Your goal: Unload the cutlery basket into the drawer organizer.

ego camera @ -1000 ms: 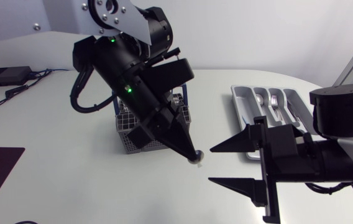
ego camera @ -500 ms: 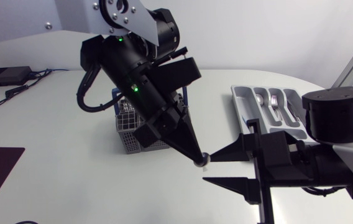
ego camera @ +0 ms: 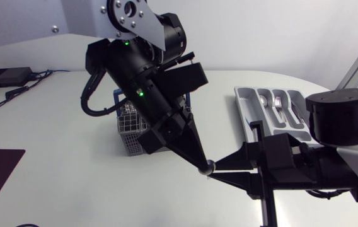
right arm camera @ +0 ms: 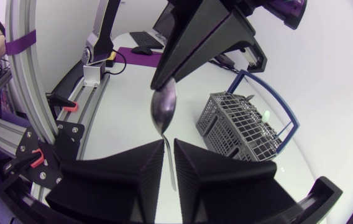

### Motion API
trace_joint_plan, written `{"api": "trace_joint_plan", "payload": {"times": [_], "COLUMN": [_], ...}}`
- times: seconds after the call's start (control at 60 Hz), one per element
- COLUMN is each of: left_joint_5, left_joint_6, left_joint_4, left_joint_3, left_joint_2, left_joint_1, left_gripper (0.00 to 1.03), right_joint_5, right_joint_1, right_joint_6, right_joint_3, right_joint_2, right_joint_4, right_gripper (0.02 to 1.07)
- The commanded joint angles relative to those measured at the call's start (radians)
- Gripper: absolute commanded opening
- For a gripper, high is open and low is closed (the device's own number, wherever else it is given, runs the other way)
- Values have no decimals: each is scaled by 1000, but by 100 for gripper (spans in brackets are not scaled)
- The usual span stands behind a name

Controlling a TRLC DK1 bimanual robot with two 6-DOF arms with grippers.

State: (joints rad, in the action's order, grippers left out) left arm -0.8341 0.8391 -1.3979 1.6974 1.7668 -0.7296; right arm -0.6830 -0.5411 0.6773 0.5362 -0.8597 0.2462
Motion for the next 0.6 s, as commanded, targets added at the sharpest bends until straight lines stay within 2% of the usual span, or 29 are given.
{"api": "trace_joint_plan", "payload": {"times": [0.0, 0.183, 0.217, 0.267, 0.4, 0.583], "left_joint_5": [-23, -26, -31, -42, -46, -51], "left_joint_6": [23, 12, 3, -11, -43, -104], "left_joint_4": [-23, -23, -23, -23, -21, 37], "left_joint_3": [31, 45, 56, 67, 97, 87], "left_joint_2": [19, 19, 20, 22, 16, -13], "left_joint_1": [-5, 6, 12, 21, 44, 111], "left_gripper": [14, 15, 17, 27, 68, 90], "right_joint_5": [10, 22, 22, 22, 25, 25], "right_joint_1": [-14, -20, -20, -19, 10, 98], "right_joint_6": [-18, -12, -8, -4, 19, 65], "right_joint_3": [-30, -38, -39, -44, -56, -62], "right_joint_2": [-15, 1, 5, 8, 10, 8], "right_joint_4": [-8, 15, 24, 31, 45, 74], "right_gripper": [13, 11, 11, 10, 10, 10]}}
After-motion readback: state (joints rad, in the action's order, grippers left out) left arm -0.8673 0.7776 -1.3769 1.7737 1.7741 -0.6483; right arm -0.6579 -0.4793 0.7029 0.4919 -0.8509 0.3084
